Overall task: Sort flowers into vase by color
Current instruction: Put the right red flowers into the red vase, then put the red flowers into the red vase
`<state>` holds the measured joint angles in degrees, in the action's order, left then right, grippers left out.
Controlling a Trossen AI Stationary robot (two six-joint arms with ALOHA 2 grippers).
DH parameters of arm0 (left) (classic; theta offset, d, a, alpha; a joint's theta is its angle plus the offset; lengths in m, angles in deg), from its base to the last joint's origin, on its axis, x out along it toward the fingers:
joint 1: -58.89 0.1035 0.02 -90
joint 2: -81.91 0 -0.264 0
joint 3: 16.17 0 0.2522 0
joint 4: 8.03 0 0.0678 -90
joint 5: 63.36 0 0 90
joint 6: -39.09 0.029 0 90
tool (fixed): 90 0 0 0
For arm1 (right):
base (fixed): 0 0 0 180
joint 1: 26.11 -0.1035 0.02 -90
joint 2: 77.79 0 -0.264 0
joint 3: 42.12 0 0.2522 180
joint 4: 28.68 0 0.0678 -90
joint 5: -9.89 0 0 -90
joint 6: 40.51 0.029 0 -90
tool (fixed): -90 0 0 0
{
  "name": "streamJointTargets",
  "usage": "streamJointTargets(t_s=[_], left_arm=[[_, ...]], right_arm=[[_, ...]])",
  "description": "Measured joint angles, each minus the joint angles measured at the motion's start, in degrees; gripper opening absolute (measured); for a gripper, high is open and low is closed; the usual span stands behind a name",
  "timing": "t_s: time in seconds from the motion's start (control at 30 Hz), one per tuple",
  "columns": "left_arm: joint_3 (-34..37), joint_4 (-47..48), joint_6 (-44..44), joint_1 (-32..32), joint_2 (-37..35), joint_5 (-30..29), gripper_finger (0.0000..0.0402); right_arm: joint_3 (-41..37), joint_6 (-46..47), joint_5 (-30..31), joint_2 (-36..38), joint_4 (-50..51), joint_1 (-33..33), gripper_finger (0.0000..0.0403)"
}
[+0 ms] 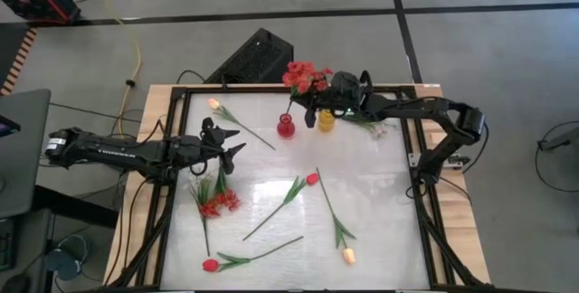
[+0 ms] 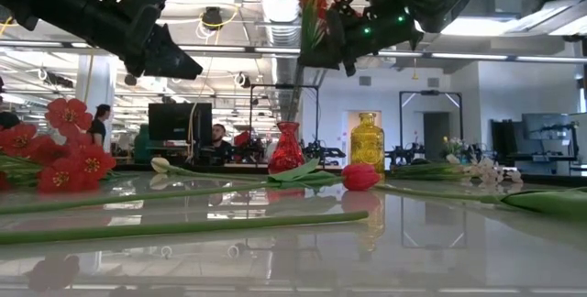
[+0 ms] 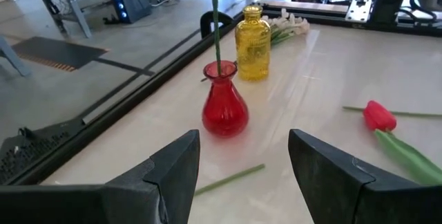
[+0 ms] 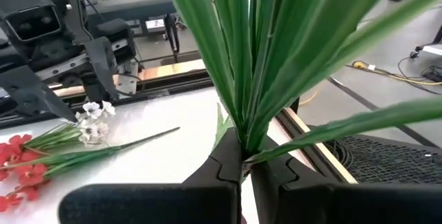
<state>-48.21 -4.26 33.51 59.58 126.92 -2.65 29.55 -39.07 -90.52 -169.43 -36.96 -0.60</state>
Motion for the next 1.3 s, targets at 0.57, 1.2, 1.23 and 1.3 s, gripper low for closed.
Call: streamJointTargets(t_s=[0.57,1.2,1.23,1.3], left_arm=[[0.0,0.0,-4.7,0.0,0.0,2.6,0.0212],[-18.1,41.0,-27.1,-3.4,0.0,20.2,0.0212],[-19.0,43.5,-27.9,-4.1,0.8,21.2,0.0212],[-20.4,47.2,-30.1,-5.3,2.5,22.5,0.0212]], right_arm=[[1.6,0.2,1.5,0.0,10.5,0.0,0.0138],[19.1,-6.6,-0.2,0.1,58.8,-2.0,0.0249],[19.1,-6.6,-1.5,0.1,59.8,-2.5,0.0249],[19.1,-7.2,-4.3,0.1,61.4,-3.7,0.0249]])
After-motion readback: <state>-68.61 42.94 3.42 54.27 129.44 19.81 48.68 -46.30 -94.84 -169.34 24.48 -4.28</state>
